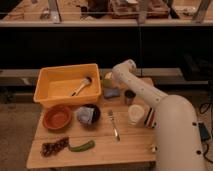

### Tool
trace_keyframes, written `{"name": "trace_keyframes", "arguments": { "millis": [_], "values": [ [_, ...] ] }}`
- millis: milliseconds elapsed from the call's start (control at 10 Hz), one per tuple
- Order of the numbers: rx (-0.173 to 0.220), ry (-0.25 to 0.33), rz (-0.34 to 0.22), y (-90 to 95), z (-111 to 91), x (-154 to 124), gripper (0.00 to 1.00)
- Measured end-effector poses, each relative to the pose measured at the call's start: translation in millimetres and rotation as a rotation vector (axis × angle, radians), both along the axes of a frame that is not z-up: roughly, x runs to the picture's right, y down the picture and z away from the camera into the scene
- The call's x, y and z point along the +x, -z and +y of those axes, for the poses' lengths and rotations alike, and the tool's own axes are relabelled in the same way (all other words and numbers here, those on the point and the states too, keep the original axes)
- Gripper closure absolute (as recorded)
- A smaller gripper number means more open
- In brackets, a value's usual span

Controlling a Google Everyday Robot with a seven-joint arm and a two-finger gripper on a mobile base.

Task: Stack cups into tray

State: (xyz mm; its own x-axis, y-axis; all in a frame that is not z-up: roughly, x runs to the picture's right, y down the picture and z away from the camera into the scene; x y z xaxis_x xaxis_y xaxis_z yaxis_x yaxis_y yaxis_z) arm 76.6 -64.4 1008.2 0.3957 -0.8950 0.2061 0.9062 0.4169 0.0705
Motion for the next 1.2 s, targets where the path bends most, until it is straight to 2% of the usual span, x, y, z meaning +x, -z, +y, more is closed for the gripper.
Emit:
{"name": "trace_keyframes", "arguments": {
  "millis": [300, 400, 1200],
  "values": [
    [0.000, -0.002, 0.002, -0.5, 1, 2, 0.74],
    [0.000, -0.004, 0.000, 0.3, 1, 3, 0.79],
    [-0.024, -0.040, -0.027, 8.6, 0, 11, 0.81]
  ]
}}
